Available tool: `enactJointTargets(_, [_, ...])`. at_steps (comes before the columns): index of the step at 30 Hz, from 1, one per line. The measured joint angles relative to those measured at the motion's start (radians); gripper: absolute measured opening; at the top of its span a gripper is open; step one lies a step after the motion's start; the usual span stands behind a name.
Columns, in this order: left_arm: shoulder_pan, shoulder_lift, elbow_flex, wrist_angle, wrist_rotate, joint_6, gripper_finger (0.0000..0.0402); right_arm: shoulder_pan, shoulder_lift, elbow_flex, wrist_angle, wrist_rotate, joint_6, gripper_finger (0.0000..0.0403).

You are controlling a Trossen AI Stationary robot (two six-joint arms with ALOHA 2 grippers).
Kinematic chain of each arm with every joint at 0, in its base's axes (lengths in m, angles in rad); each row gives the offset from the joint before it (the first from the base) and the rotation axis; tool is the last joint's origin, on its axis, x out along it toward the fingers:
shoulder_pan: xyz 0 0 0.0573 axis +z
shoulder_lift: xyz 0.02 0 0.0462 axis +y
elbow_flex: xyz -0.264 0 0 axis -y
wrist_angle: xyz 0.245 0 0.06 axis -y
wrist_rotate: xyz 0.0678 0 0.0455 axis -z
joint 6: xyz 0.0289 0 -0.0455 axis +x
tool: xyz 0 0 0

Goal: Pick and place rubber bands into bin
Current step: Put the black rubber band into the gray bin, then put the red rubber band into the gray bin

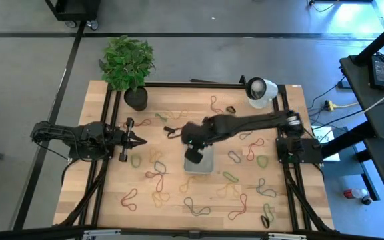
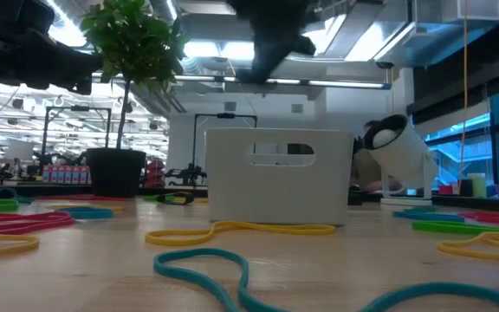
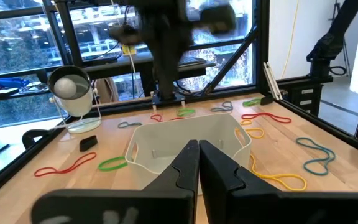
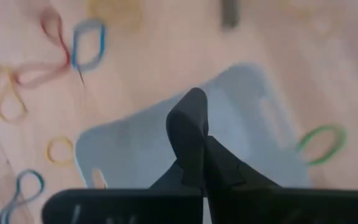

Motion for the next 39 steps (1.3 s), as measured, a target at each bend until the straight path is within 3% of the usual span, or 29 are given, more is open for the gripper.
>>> enactJointTargets(14, [0.000, 0.000, 0.000, 0.000, 0.000, 0.000, 0.0008, -0.002, 0.254, -0.033, 0.029, -0.085, 0.076, 0.0007])
enactJointTargets(30, [0.000, 0.000, 0.000, 0.000, 0.000, 0.000, 0.0006, -0.002, 0.255, -0.033, 0.014, -0.093, 0.154, 0.0136])
enactJointTargets(39, [0.000, 0.000, 0.000, 0.000, 0.000, 0.000, 0.0007, -0.001, 0.254, 0.042, -0.078, -0.087, 0.153, 0.0153])
